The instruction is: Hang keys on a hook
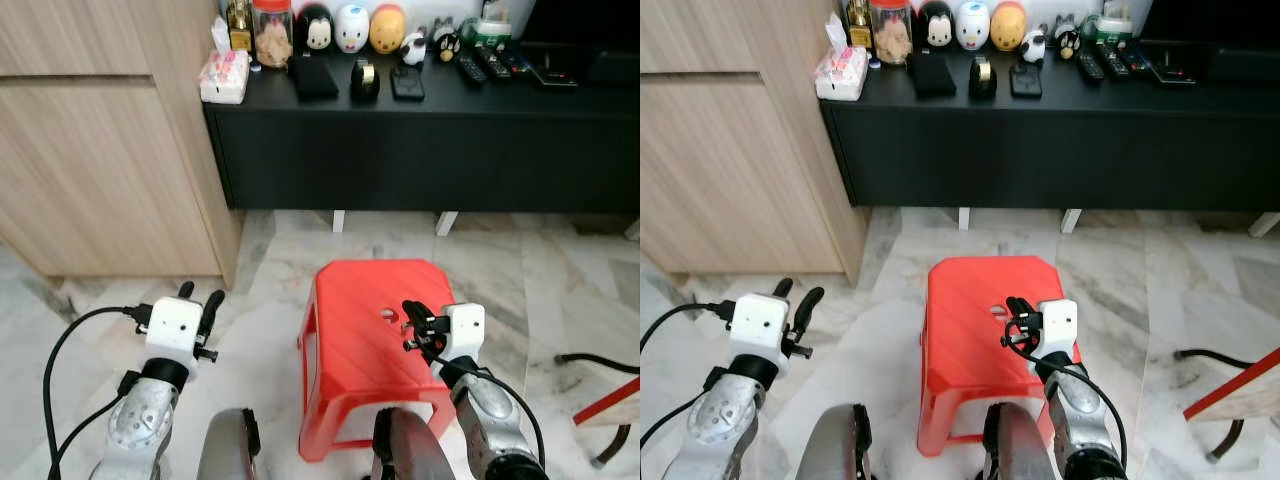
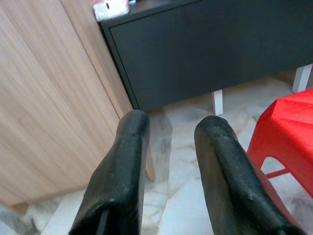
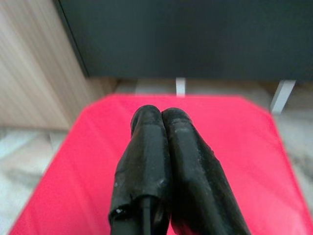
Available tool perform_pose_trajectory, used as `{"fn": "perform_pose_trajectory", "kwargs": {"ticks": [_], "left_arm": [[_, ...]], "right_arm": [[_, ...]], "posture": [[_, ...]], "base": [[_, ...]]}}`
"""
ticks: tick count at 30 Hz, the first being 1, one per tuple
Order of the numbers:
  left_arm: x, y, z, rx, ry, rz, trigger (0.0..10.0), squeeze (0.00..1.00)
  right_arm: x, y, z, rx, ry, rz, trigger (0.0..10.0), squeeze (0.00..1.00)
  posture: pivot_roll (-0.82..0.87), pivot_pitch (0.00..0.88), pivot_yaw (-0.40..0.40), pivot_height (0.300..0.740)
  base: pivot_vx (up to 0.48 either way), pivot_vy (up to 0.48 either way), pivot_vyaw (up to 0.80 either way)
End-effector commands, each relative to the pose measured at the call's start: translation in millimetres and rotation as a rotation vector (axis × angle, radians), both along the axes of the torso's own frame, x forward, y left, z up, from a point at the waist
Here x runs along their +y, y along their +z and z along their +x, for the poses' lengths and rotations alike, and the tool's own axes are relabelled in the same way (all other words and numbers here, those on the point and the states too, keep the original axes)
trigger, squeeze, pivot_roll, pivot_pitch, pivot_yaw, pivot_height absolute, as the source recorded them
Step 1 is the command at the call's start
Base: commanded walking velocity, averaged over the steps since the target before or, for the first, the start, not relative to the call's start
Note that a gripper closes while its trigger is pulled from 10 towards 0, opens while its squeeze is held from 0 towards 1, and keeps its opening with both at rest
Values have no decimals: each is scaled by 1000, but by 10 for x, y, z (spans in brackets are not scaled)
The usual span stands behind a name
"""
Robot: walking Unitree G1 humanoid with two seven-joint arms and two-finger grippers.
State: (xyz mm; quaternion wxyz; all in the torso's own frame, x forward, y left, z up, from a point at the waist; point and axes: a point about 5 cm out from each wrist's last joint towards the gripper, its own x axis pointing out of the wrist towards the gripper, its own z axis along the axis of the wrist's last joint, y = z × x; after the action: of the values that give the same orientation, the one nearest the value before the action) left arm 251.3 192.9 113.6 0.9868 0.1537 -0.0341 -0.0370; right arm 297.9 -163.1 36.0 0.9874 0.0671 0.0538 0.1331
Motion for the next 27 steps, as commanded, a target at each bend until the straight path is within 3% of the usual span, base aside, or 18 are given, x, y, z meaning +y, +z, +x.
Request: {"fn": "perform_pose_trajectory", "kwargs": {"ticks": [1,9,22,27], "left_arm": [[-31,-34,38,0,-10,-1,10000,0],[-58,-55,61,-8,-27,-12,10000,0],[-157,-34,279,-48,-68,-43,10000,0],[-200,-66,303,-33,-103,-56,10000,0]], "right_arm": [[-13,30,-3,-7,-17,18,10000,0],[20,97,-15,-30,-29,32,10000,0],[46,287,88,-55,-3,27,10000,0],[45,292,97,-47,-5,23,10000,0]], "posture": [[119,0,-64,584],[115,0,-50,584],[91,0,-68,677],[85,0,-71,712]], "base": [[0,0,0],[0,0,0],[0,0,0],[0,0,0]]}}
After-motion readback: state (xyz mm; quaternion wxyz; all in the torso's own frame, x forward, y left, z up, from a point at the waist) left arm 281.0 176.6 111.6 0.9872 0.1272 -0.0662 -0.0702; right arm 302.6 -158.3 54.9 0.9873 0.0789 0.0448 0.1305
